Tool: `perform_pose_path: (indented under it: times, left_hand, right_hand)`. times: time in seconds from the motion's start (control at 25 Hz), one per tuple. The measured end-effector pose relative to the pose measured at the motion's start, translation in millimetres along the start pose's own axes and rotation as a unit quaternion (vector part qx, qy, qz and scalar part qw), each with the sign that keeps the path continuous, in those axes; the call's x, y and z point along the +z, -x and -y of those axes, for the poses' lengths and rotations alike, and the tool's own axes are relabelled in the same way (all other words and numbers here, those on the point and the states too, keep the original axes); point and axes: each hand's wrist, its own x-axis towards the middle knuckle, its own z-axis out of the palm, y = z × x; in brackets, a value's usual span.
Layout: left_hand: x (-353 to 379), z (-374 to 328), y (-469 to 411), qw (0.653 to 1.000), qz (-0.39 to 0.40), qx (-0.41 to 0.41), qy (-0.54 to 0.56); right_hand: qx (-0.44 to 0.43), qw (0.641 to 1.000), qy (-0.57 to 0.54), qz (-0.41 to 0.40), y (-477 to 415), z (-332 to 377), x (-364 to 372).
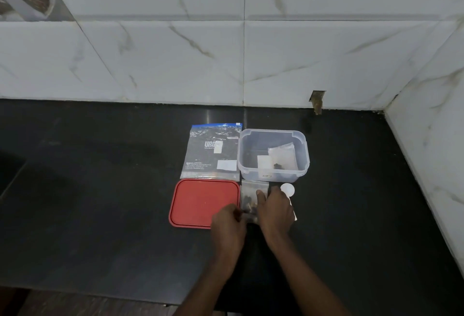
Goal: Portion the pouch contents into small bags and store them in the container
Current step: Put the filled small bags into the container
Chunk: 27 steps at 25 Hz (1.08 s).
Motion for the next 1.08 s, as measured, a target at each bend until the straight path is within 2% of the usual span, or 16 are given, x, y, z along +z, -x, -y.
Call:
perform_pose_path:
  times: [0.08, 0.28, 0.52, 0.64, 0.76, 0.88, 1.08]
  left_hand:
    - [10.6, -0.3, 7.6, 1.000, -0.002, 0.027, 0.015]
    - [20.9, -2.7, 12.8, 0.998, -0.029, 0.023, 0.049]
    - [24.8, -0.7, 15.1, 0.997, -0.042, 0.019, 0.059]
    - [24.1, -3.6, 16.8, 0.998, -0.033, 0.022, 0.058]
    - [21.8, -7.8, 17.9, 0.995, -0.055, -0.021, 0.087]
    - [20.5, -7.1, 21.0, 0.989, -0.079, -0.041, 0.118]
    - [19.4, -6.8, 18.8, 0.992, -0.061, -0.017, 0.113]
  right_hand:
    - [0.009, 1.000, -0.011, 0.004, -5.2, 3.3, 2.6]
    - [0.026, 0.999, -0.042, 0.018, -16.7, -11.4, -7.0]
    - [-0.027, 0.999, 0.042, -0.005, -9.0, -1.6, 4.7]
    - [-0.007, 1.000, 0.000, -0.006, -10.3, -3.6, 5.1]
    - [0.029, 0.997, -0.067, 0.020, -13.2, -11.6, -1.2]
    - [0.017, 0.998, -0.036, 0.043, -13.1, -12.5, 1.2]
    - [0.026, 0.998, -0.049, 0.005, -5.6, -4.0, 11.8]
